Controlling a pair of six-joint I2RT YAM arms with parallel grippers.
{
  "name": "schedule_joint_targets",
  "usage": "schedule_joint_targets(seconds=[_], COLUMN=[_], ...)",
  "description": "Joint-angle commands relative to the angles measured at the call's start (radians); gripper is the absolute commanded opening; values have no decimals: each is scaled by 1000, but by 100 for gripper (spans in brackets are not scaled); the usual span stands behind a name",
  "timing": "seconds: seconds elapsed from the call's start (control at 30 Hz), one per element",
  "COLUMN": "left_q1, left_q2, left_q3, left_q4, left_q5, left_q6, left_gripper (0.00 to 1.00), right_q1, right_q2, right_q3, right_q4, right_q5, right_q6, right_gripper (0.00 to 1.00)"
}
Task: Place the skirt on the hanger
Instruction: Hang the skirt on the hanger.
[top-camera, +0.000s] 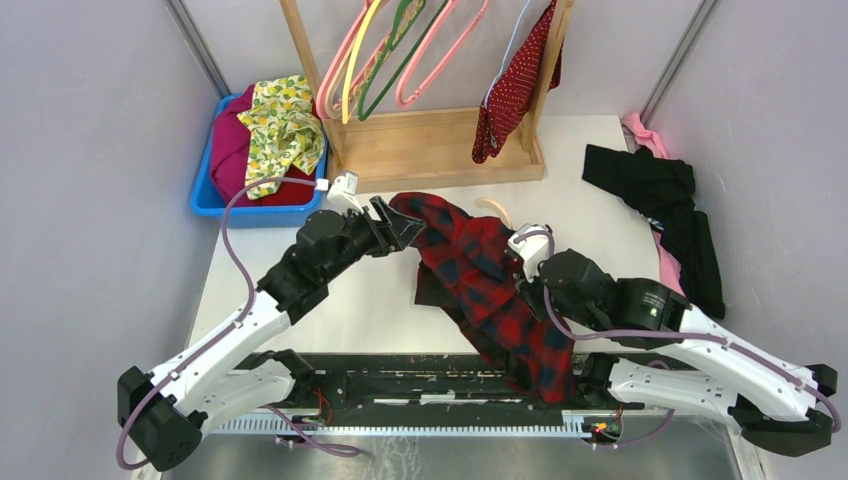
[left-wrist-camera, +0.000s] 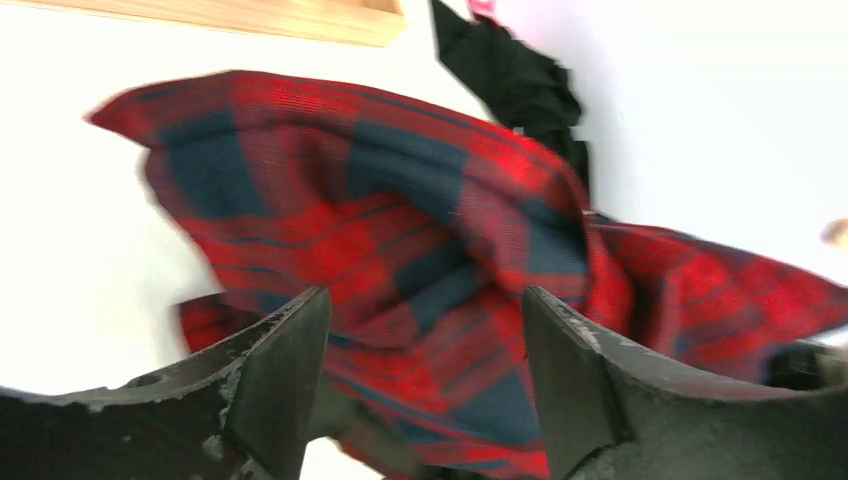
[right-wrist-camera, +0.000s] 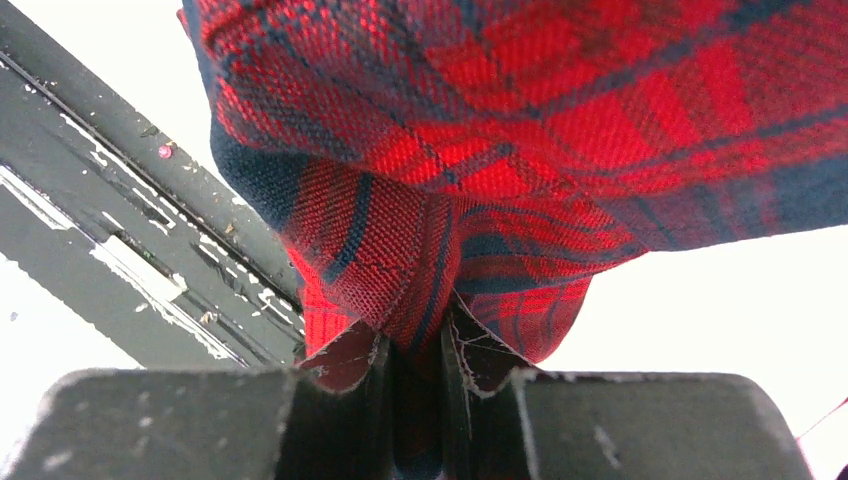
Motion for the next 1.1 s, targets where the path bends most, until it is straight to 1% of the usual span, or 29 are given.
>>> schedule_joint_targets(seconds=[0.0,0.1,0.2,0.3,0.4,0.47,0.6,0.67,0.83,0.9,0.97,1.03,1.07], left_q1=[38,97,172,218,223,223,230,229,231,232,232,232,231], left_q2=[0,35,44,33,27,14,-8,-25,-97,-121,-134,-136,-131], left_q3=[40,55,47,9,-26,-72,-205,-251,-349,-402,-457,-515,-537], left_q4=[-166,-182,-164,-86,4,105,447,542,679,767,860,983,1056], left_q5=[-86,-53,-1,69,95,126,293,323,304,277,237,199,181], left_q6=[144,161,165,152,161,164,93,53,-10,-47,-87,-125,-139], left_gripper=[81,87,89,89,89,89,90,90,88,84,78,71,69], right_q1=[5,4,4,4,4,4,5,5,4,4,5,4,4], right_q2=[-43,-50,-67,-87,-97,-103,-107,-111,-126,-133,-138,-135,-133], right_q3=[102,130,147,154,166,174,206,219,240,242,249,261,270], right_q4=[-5,-38,-55,-60,-66,-67,-81,-87,-84,-73,-67,-67,-65], right_q5=[13,7,1,-12,-33,-49,-81,-93,-122,-141,-159,-177,-186], right_q6=[-27,-27,-28,-28,-31,-31,-27,-23,-9,-3,3,9,11], right_gripper=[1,1,1,1,1,1,1,1,1,1,1,1,1])
